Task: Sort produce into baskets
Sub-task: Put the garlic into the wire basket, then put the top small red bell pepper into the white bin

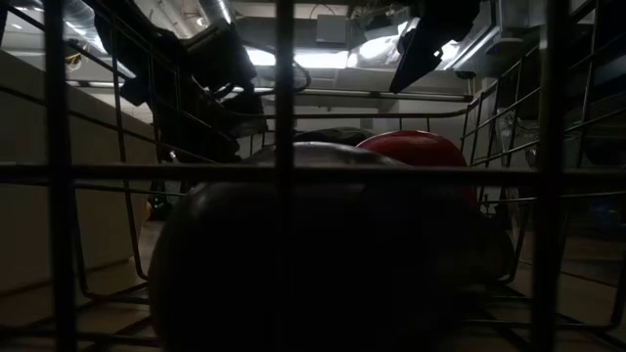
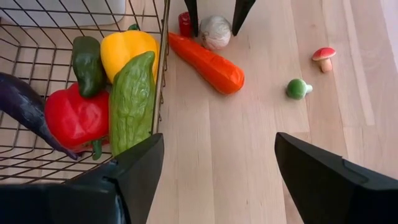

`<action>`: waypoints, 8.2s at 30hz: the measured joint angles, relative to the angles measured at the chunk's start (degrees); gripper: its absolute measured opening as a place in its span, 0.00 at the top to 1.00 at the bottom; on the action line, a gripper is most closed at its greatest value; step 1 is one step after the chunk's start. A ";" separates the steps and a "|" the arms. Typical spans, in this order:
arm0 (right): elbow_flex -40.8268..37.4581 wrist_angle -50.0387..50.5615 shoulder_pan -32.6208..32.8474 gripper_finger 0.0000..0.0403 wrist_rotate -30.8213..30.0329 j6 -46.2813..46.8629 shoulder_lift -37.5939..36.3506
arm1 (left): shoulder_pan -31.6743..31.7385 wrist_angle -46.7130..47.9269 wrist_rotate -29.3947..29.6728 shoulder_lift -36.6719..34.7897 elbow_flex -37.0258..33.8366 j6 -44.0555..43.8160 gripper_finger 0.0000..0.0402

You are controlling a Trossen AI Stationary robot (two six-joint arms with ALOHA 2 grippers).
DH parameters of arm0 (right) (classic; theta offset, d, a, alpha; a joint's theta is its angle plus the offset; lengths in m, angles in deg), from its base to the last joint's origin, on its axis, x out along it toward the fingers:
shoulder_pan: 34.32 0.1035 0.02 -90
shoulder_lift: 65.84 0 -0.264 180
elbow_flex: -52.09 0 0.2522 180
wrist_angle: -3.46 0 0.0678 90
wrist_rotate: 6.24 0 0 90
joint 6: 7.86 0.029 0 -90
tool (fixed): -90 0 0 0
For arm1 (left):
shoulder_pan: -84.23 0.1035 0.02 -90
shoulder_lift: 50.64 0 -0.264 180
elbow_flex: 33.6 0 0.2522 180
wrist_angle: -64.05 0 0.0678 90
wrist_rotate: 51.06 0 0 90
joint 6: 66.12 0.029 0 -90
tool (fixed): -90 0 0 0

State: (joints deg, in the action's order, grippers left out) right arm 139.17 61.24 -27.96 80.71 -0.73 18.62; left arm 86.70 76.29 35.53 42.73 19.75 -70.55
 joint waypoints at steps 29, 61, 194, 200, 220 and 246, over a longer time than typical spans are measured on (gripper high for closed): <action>0.00 -0.12 0.01 0.24 0.00 0.00 0.00 | 0.06 -0.33 0.02 0.65 1.43 1.33 0.50; 0.00 -0.03 0.00 0.24 0.00 -0.02 0.00 | -8.66 0.27 -0.11 -22.80 5.04 -18.68 0.51; 7.78 31.71 -27.86 0.24 -8.24 -13.84 -1.11 | -15.64 -14.00 14.35 -4.83 9.44 -14.71 0.32; 0.12 24.70 -36.50 0.24 0.22 -16.87 -1.09 | -14.73 -13.98 14.35 -4.83 9.44 -14.69 0.32; -19.07 6.45 -43.16 0.24 7.23 -16.01 -1.07 | -14.68 -13.93 14.35 -4.83 9.44 -14.55 0.32; -31.07 -7.83 -43.14 0.26 8.08 -14.44 -1.03 | -14.68 -13.89 14.35 -4.83 9.44 -15.13 0.32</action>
State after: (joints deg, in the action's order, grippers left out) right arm 108.10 53.41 -71.10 88.79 -15.17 17.60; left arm 72.02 62.41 49.88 37.90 29.20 -85.67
